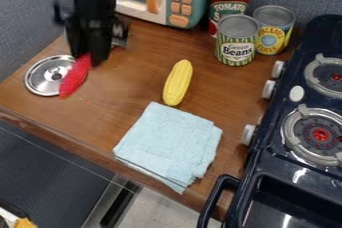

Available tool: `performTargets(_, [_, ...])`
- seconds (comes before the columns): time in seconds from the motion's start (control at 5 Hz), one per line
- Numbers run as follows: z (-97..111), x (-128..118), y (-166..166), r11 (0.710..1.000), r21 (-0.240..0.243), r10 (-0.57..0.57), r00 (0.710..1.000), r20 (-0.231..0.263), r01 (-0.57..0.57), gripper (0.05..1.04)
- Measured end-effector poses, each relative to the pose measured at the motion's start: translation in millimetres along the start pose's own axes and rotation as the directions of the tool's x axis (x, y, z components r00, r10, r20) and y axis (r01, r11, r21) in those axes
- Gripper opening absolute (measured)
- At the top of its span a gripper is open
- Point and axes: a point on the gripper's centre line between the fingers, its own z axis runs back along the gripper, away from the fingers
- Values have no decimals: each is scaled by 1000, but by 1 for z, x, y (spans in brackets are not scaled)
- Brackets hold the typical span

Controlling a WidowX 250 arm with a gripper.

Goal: Put the red fork on top of the blue towel

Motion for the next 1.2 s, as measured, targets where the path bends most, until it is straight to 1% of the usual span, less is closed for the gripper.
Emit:
performTargets(0.2, [16,0,-5,1000,1,0,1000,21,0,328])
performTargets(0.4, [19,20,-35,993,7,-119,992,31,118,328])
performTargets(0.6, [18,26,-57,983,17,-184,983,1,184,328])
performTargets(0.8, [16,22,-64,971,20,-237,971,-10,237,328])
performTargets(1.0, [15,18,-82,962,17,-271,962,-24,272,328])
performTargets(1.2, [12,13,-90,962,-24,-274,961,-32,274,328])
